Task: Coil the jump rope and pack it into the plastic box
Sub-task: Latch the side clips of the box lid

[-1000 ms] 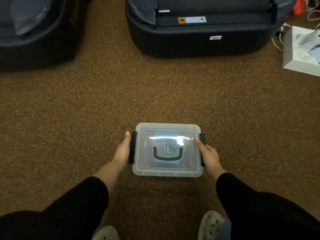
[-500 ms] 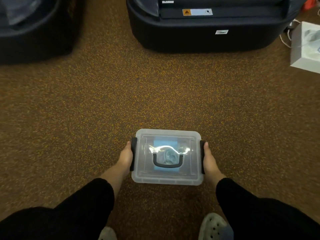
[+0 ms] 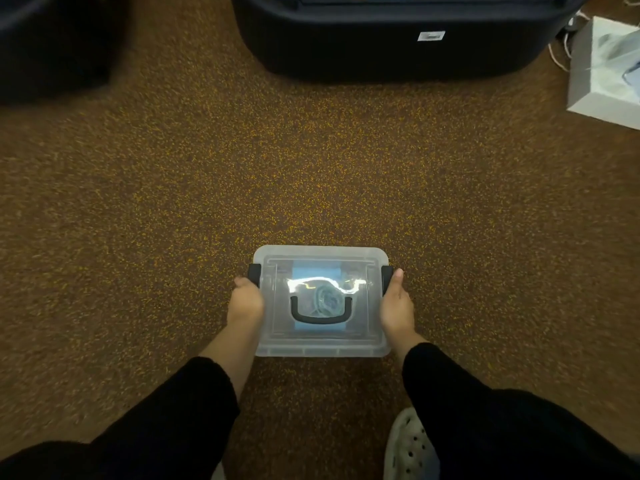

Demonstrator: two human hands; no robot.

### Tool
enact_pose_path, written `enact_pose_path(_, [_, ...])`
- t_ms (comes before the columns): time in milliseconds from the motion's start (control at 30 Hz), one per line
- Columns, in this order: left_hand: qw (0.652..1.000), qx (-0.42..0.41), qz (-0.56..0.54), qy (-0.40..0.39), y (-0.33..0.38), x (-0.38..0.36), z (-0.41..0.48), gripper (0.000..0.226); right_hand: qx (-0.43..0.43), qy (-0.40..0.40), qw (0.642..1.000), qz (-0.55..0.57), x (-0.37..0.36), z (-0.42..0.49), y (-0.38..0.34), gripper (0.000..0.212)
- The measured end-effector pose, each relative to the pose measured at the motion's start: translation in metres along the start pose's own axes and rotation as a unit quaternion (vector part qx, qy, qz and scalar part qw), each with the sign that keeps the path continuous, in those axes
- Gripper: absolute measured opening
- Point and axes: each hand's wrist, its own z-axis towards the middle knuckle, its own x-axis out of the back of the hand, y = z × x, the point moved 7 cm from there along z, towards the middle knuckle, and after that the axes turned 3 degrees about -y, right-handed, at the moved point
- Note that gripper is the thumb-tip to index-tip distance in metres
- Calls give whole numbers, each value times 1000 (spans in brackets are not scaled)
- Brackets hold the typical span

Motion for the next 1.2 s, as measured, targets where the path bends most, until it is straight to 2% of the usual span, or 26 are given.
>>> enact_pose_path(167, [998, -14, 46, 31, 4, 1, -2, 61, 22, 19, 999, -39, -2, 5, 1, 74])
enact_pose_path(500, [999, -12, 47, 18, 10, 3, -9, 57, 38, 26, 998, -45, -3, 1, -1, 78])
enact_pose_path(667, [998, -6, 64, -2, 14, 4, -15, 59, 69, 42, 995, -62, 3, -3, -9, 65])
enact_pose_path(867, [998, 2, 50, -44, 26, 8, -24, 71, 53, 3, 998, -35, 5, 6, -17, 57])
enact_pose_path(1100, [996, -61, 24, -52, 93, 11, -35, 72, 113, -1, 993, -27, 10, 27, -85, 34])
enact_pose_path(1200, [995, -88, 3, -47, 129, 11, -35, 73, 139, -2, 990, -28, 11, 38, -122, 32])
